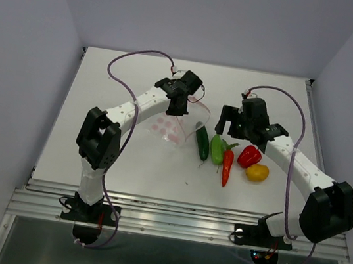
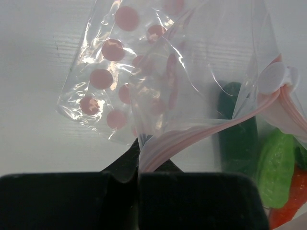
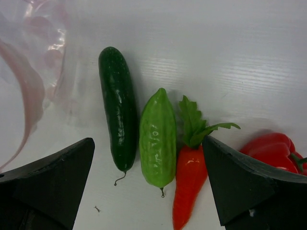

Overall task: Place the food in the zip-top bag and seal the zipper
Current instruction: Pick up the fake vegetable at the center of the board.

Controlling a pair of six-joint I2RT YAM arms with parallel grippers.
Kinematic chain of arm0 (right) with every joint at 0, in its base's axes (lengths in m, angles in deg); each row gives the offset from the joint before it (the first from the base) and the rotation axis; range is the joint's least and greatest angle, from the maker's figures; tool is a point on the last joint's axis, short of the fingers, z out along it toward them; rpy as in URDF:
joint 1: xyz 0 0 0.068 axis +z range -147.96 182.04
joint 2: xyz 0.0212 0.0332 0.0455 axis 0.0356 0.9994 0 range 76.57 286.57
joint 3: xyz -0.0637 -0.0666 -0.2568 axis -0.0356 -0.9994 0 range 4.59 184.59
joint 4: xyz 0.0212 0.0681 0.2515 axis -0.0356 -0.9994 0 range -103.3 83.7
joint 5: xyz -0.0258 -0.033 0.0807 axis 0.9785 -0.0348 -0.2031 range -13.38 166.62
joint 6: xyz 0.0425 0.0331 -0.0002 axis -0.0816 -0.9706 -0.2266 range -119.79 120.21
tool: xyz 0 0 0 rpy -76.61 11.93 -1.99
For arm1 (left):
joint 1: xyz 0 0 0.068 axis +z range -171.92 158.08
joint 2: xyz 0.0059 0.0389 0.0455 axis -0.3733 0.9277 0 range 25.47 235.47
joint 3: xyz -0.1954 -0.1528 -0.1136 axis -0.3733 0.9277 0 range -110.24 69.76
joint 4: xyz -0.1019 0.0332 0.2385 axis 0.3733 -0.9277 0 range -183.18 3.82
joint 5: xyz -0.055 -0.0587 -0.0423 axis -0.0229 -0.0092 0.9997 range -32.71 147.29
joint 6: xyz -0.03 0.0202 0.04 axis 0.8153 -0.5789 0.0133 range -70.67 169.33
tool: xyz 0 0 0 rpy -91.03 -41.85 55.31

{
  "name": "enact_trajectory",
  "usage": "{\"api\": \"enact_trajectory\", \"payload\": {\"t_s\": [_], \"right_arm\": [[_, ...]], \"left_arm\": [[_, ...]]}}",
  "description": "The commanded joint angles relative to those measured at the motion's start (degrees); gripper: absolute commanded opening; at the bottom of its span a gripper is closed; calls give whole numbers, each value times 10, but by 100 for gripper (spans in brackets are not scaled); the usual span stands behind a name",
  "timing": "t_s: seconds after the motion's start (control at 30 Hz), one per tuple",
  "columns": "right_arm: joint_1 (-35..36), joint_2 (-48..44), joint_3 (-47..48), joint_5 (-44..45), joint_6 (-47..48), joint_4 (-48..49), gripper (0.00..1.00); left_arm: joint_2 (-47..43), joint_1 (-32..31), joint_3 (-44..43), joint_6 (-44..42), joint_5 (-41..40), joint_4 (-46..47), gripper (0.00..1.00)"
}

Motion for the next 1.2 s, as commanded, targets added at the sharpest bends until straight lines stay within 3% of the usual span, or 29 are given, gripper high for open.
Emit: {"api": "enact_trajectory", "payload": {"t_s": [0.0,0.1,0.3,0.6,1.17], "right_arm": [[1,29,16,12,11,-1,99],[1,65,28,-15,21,-2,85],[1,108,19,-56,24,1,73],[7,116,2,-62,31,-10,71],[54,160,7,12,15,-29,65]], "left_arm": [[-44,0,-4,-4,-7,9,0],[-42,0,-1,-3,-4,12,0],[-37,0,3,-3,-2,14,0],[-31,0,12,0,6,18,0],[-36,0,24,3,19,28,0]]}}
